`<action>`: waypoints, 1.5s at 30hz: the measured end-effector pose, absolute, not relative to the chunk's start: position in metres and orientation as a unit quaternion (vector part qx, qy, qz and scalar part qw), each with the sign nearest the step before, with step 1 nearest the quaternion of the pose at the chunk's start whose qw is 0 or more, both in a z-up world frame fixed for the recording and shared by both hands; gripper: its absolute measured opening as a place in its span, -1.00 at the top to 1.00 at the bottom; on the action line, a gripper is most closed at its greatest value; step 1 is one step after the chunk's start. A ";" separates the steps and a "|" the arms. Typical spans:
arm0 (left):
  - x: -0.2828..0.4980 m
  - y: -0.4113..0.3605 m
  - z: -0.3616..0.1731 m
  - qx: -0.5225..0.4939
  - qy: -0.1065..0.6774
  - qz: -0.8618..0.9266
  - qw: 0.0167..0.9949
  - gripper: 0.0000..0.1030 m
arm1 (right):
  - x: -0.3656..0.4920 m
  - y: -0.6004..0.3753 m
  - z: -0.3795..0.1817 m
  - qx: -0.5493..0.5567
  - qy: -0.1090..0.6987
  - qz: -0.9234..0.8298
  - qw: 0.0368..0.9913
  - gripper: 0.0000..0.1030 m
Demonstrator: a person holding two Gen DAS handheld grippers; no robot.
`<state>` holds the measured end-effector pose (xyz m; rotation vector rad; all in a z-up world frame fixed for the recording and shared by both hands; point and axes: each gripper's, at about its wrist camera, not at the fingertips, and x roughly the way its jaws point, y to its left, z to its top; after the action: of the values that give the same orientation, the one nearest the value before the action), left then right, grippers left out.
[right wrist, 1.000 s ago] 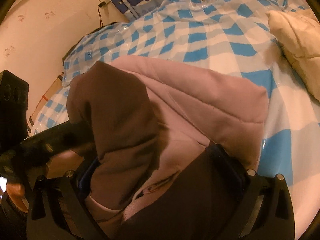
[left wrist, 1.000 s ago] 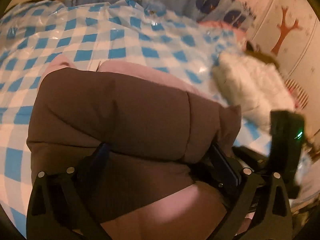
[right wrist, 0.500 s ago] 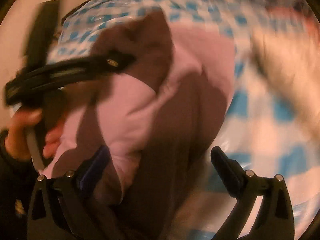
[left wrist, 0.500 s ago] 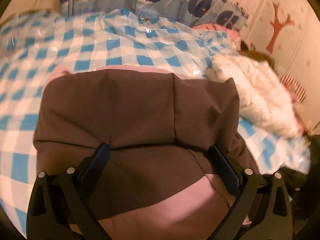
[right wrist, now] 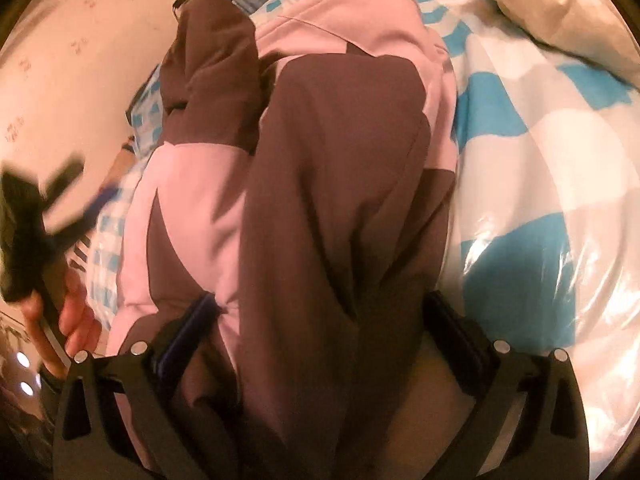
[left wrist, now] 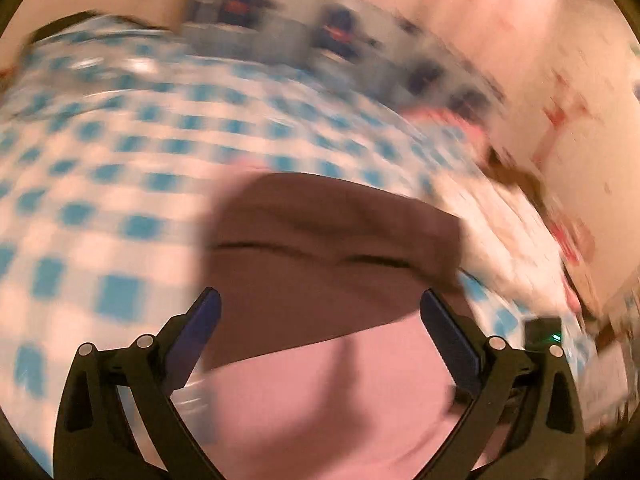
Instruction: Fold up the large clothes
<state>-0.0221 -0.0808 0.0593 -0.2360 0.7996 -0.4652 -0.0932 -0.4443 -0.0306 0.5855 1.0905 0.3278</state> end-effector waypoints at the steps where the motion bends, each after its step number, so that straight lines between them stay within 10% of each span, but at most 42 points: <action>1: -0.022 -0.057 0.048 -0.136 0.393 -0.205 0.886 -0.87 | -0.092 -0.446 -0.032 0.280 0.508 0.154 0.800 -0.90; 7: -0.012 -0.026 -0.032 -0.303 0.465 -0.260 0.790 -0.86 | -0.093 -0.440 -0.035 0.322 0.506 0.153 0.786 -0.90; 17: -0.045 -0.026 0.079 -0.066 0.380 -0.242 0.891 -0.86 | -0.074 -0.331 -0.043 0.379 0.468 0.247 0.759 -0.91; 24: -0.054 0.057 0.026 -0.092 0.448 -0.213 0.863 -0.87 | -0.059 -0.306 -0.036 0.317 0.501 0.281 0.755 -0.91; 34: -0.063 0.048 0.019 -0.105 0.407 -0.203 0.884 -0.87 | 0.000 -0.236 0.137 0.154 0.382 0.290 0.864 -0.90; 45: -0.079 0.027 0.034 -0.038 0.397 -0.217 0.891 -0.87 | -0.002 -0.243 -0.001 0.222 0.440 0.204 0.846 -0.86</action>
<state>-0.0795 0.0273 0.0336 -0.0785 0.8232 -0.4512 -0.0021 -0.2428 -0.0005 0.4674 0.9293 0.4312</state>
